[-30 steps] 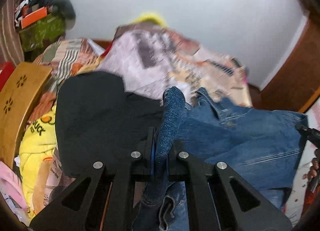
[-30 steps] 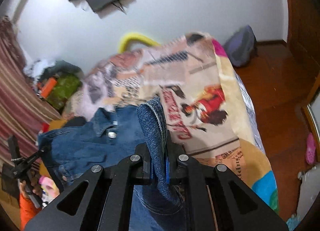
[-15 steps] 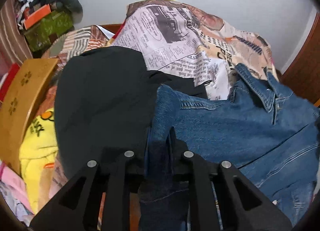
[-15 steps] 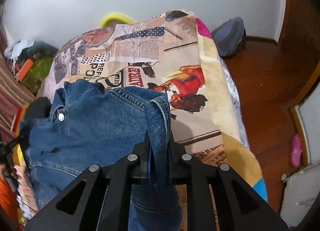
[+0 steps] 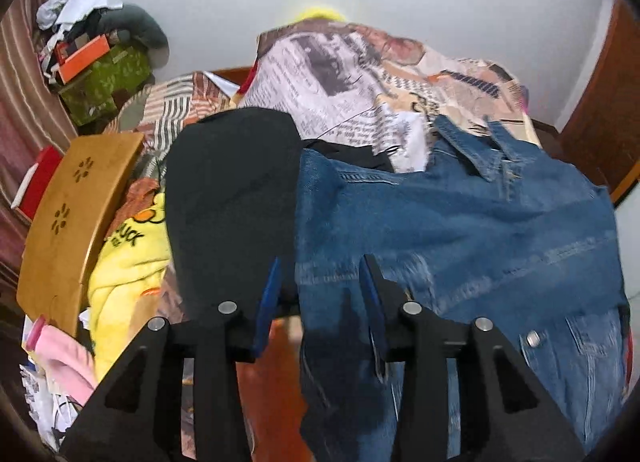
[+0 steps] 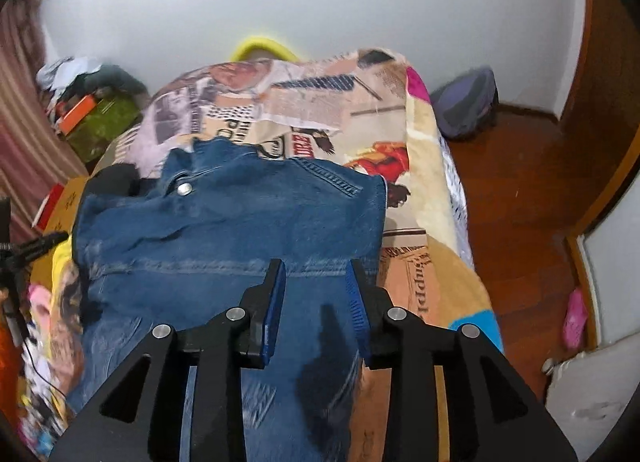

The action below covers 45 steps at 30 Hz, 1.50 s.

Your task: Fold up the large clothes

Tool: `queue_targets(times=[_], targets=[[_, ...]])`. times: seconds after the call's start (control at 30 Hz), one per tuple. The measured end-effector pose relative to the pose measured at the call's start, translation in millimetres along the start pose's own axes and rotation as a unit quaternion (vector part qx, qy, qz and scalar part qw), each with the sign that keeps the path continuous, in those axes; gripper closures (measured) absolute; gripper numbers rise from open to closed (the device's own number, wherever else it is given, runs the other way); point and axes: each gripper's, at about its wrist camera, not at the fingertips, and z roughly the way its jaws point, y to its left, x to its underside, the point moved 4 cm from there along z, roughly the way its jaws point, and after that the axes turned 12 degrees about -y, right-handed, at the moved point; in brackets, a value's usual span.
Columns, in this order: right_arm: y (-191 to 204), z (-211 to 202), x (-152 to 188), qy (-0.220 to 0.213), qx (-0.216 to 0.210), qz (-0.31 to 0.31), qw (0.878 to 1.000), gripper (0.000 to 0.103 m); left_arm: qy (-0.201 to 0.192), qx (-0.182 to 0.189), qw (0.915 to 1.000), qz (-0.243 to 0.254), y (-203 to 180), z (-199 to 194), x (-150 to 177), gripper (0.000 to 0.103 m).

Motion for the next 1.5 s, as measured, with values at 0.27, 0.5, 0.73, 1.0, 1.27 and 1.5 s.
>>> queue_targets(times=[0.27,0.5,0.73,1.0,1.27,1.5], targets=[[27.7,-61.2,12.5,-0.039,0.006,-0.045,0.998,0.048,-0.014,0.018,0.9996,0.015,-7.7,-66.6,26.2,0.036],[44.2,-87.8,37.0,-0.045,0.016,-0.083,0.995,0.043,0.021,0.039,0.9990,0.003,-4.0,-91.1,57.9,0.036],[40.7,-98.8,74.6,-0.023,0.021,-0.066,0.997,0.043,0.066,0.047,0.9966,-0.018,3.7,-94.7,111.9,0.035],[29.5,-89.2,126.5,0.038,0.034,-0.036,0.998,0.042,0.148,0.072,0.9836,-0.072,5.5,-70.3,188.8,0.035],[24.1,-75.9,175.3,0.091,0.015,0.037,0.995,0.042,0.205,0.133,0.9517,-0.185,1.4,-49.0,235.1,0.035],[22.3,-68.9,190.1,0.104,-0.021,0.108,0.988,0.032,0.194,0.176,0.9278,-0.265,1.7,-53.2,253.2,0.031]])
